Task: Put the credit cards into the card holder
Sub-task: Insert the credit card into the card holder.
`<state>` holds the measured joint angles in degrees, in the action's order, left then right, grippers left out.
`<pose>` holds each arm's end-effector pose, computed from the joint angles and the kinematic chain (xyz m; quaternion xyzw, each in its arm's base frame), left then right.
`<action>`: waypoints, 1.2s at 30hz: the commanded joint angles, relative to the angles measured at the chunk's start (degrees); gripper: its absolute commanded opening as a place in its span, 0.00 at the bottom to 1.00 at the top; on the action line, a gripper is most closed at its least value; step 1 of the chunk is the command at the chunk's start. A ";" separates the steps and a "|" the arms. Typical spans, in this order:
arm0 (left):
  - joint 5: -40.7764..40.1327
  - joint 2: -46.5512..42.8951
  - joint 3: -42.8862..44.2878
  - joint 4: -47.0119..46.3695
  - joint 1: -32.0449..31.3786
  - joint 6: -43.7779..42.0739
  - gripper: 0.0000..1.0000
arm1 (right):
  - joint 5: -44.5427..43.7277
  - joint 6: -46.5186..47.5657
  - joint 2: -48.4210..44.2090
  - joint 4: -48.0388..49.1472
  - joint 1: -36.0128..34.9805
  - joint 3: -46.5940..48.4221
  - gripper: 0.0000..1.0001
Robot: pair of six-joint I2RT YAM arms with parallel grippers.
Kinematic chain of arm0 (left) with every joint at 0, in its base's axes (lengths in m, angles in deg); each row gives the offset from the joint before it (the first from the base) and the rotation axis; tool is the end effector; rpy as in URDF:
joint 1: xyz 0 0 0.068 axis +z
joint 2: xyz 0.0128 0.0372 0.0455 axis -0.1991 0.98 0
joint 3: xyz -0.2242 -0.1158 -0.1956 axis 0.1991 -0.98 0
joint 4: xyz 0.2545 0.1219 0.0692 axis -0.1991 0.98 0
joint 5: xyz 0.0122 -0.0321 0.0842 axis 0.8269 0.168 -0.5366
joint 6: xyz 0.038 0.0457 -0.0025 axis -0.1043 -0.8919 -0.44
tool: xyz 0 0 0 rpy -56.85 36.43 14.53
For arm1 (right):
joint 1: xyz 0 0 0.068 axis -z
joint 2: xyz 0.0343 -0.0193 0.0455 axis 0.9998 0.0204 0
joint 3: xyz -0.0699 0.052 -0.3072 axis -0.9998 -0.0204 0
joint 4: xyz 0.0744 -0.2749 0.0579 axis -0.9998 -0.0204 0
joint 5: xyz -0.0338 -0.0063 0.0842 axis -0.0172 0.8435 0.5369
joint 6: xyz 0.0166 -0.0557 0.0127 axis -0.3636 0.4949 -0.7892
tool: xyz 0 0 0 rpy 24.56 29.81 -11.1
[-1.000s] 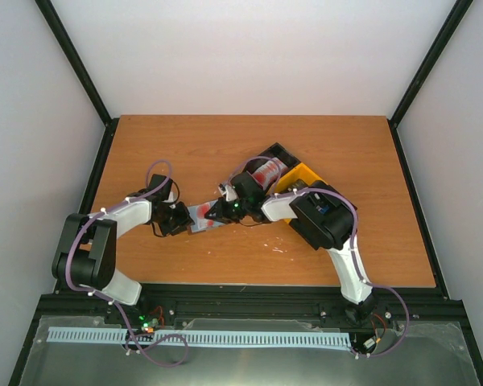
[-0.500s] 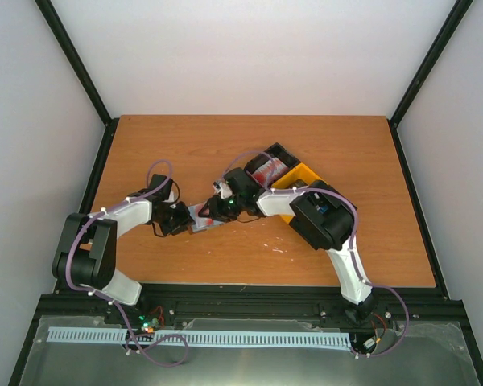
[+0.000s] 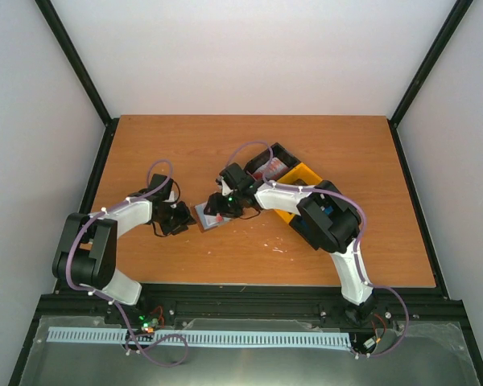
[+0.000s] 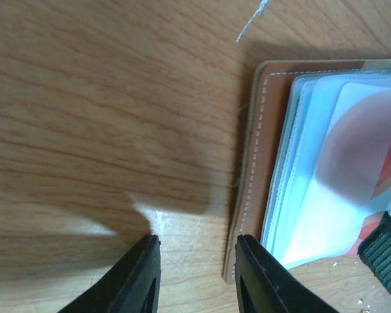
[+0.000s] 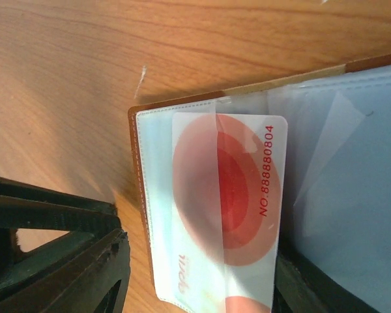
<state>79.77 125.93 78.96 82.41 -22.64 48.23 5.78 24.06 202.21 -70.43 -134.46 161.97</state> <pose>0.2689 -0.0691 0.1630 -0.2427 0.9402 -0.2326 0.0544 0.3370 0.3723 0.1529 -0.1100 0.9198 0.3692 0.0750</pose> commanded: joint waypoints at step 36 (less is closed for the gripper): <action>7.63 5.53 2.40 -8.15 -0.18 2.31 0.43 | -16.68 12.62 2.42 -24.01 -1.83 12.74 0.51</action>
<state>87.24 129.65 79.68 74.91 -22.64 50.22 -11.33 35.29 202.46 -94.19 -135.83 173.62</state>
